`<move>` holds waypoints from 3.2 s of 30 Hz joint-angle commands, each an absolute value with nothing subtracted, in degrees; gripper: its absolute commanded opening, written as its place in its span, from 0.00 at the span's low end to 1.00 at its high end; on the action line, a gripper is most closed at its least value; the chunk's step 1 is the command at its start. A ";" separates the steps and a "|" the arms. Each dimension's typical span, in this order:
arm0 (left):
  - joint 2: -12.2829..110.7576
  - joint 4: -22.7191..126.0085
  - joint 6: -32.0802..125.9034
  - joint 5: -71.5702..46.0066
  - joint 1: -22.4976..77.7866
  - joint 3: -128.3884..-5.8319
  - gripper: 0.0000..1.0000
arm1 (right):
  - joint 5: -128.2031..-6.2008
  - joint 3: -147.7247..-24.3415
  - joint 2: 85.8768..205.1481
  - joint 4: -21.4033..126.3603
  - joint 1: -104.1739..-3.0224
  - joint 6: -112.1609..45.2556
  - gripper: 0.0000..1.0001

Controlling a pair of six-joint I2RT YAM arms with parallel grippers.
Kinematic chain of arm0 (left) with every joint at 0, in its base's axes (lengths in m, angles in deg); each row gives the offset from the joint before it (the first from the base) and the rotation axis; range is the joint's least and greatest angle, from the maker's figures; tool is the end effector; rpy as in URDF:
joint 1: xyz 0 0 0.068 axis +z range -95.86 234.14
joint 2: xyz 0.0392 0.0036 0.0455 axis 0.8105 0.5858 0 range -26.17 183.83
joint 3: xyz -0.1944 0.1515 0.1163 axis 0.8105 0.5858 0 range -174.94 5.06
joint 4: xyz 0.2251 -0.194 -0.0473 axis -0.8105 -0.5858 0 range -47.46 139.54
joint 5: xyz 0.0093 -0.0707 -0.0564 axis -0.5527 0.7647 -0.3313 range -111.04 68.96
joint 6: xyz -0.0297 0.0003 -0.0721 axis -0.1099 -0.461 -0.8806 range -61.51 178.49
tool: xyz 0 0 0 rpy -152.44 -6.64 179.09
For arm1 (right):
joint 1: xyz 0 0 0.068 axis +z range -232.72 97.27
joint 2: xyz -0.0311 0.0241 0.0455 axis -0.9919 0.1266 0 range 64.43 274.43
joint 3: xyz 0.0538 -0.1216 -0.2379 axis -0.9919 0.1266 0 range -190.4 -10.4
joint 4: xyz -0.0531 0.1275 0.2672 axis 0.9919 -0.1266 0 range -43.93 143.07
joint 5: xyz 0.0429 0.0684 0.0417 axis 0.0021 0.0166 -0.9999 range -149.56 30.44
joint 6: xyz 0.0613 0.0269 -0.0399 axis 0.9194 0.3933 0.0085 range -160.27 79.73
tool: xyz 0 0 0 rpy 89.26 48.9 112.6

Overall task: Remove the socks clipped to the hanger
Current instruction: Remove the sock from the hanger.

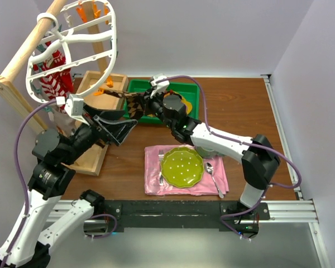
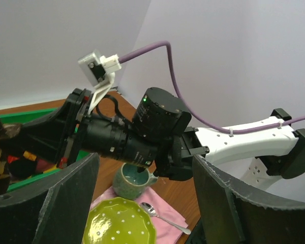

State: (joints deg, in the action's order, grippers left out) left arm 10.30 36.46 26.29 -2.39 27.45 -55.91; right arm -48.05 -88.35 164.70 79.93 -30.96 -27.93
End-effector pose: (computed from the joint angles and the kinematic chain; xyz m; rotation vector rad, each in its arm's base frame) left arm 0.1499 -0.0992 0.4709 0.2195 1.4522 -1.0711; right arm 0.3159 0.3796 0.3307 -0.3589 1.4970 0.7485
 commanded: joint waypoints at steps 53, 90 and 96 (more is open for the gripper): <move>3.10 48.65 25.62 -17.72 27.34 -29.58 0.84 | -66.91 -73.77 149.68 77.16 -29.01 -15.67 0.00; 10.65 63.95 22.99 -22.98 27.34 -27.11 0.61 | -86.28 -75.17 155.31 79.44 -32.80 -10.65 0.00; 11.71 64.66 22.81 -21.75 27.34 -27.02 0.37 | -84.79 -75.79 156.10 77.68 -31.66 -12.23 0.00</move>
State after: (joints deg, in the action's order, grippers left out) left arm 11.22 60.24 22.98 -21.80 27.45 -26.82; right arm -85.80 -73.45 155.17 78.20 -32.62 -11.38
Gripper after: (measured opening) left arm 0.411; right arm 0.020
